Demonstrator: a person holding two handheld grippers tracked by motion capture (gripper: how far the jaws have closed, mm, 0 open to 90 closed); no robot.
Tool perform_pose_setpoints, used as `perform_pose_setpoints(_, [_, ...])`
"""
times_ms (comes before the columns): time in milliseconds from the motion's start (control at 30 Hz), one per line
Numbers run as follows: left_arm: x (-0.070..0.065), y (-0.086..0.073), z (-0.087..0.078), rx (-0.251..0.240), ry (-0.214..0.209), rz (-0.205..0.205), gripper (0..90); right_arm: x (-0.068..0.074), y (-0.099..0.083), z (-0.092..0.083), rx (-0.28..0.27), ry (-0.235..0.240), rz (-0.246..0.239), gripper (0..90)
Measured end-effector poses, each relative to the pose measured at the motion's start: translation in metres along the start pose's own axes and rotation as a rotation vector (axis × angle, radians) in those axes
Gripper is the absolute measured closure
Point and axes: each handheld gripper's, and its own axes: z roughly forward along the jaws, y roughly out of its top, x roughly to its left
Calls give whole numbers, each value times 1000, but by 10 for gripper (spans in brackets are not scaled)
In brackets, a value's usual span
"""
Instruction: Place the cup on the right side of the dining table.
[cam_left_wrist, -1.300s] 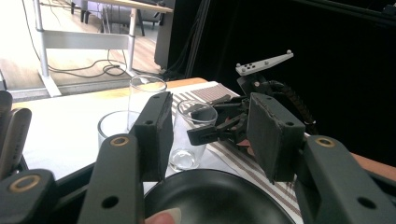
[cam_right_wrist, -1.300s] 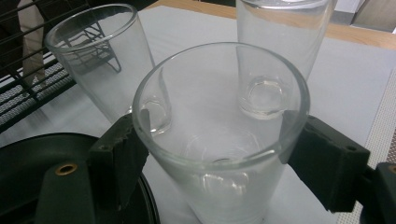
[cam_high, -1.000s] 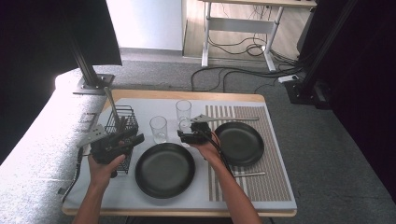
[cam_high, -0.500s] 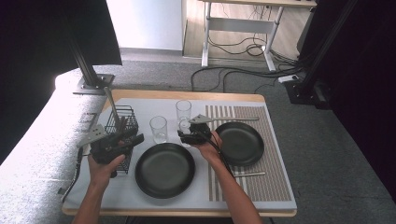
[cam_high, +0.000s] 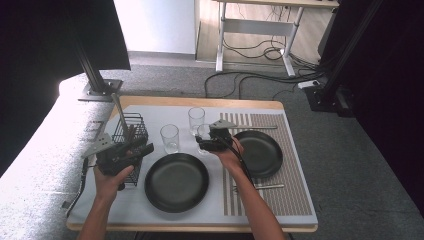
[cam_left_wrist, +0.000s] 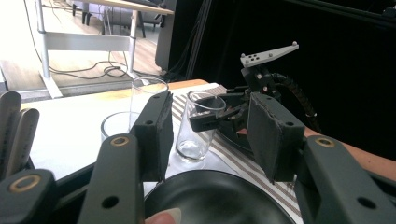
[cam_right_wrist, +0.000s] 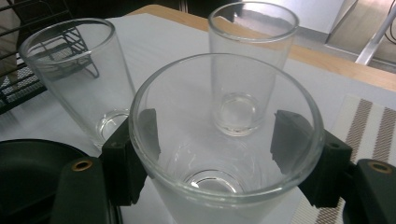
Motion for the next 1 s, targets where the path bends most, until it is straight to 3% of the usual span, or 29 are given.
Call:
perform_pose_setpoints(567, [0,-1,2,5,-2,-2,506,-31,15,-9,-17,-41,20,293])
perform_pose_setpoints(1000, [1,-1,0,2,0,-2,506,-46,16,-7,-15,-75,37,293])
